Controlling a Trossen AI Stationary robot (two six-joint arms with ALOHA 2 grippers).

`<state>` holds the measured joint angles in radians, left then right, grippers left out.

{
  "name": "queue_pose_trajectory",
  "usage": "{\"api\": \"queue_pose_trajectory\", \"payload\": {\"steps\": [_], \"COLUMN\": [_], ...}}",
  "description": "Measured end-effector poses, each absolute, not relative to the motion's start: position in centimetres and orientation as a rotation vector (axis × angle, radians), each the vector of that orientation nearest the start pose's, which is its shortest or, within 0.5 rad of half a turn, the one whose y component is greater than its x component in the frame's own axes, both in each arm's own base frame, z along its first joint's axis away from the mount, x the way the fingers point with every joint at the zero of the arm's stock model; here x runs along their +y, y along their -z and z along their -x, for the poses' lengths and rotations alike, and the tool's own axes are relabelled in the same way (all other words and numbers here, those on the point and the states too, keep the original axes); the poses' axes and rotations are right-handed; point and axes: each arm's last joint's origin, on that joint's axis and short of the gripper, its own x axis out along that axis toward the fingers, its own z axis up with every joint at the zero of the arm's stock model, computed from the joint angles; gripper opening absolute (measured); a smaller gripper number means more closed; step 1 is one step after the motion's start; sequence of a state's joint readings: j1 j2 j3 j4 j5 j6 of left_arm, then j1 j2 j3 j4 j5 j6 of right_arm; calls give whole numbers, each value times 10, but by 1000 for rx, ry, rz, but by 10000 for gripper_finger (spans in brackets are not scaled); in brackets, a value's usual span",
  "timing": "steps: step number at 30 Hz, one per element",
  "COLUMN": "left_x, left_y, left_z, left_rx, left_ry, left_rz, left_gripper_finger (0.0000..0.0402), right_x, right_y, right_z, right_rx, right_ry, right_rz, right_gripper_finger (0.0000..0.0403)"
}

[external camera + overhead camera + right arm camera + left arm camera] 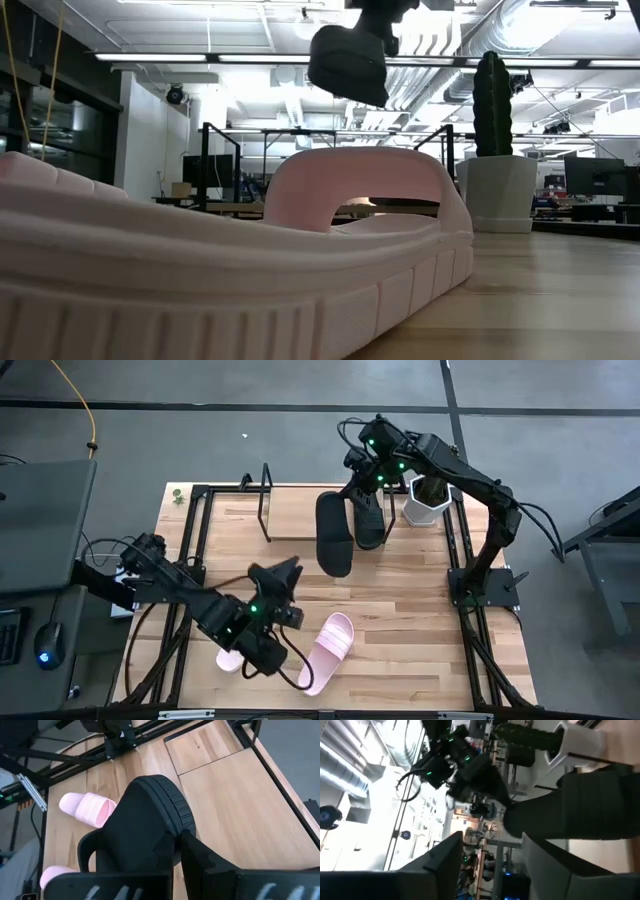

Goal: Pick and place slides into the shelf
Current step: Put the black slide on the shelf

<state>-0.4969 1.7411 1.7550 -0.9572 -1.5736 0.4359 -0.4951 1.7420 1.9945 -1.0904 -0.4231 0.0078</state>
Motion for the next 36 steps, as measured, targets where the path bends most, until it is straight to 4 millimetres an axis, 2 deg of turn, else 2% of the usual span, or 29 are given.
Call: {"api": "queue_pose_trajectory", "payload": {"steps": [6, 12, 24, 36], "left_x": [-112, -88, -83, -82], "left_y": [-402, -428, -455, -457], "left_z": [-304, -291, -275, -275], "left_rx": [747, 759, 758, 743], "left_ry": [-953, -1006, -1001, -984], "left_rz": [-1180, -1133, -1135, -1120], "left_gripper_finger": [245, 259, 238, 232], "right_x": [-179, -203, -256, -278], "right_y": [-405, -386, -352, -333], "right_z": [-312, -318, -314, -313], "right_rx": [746, 757, 782, 809], "right_ry": [74, 75, 134, 156], "right_rz": [-418, -438, -495, -469], "right_gripper_finger": [0, 0, 0, 0]}}
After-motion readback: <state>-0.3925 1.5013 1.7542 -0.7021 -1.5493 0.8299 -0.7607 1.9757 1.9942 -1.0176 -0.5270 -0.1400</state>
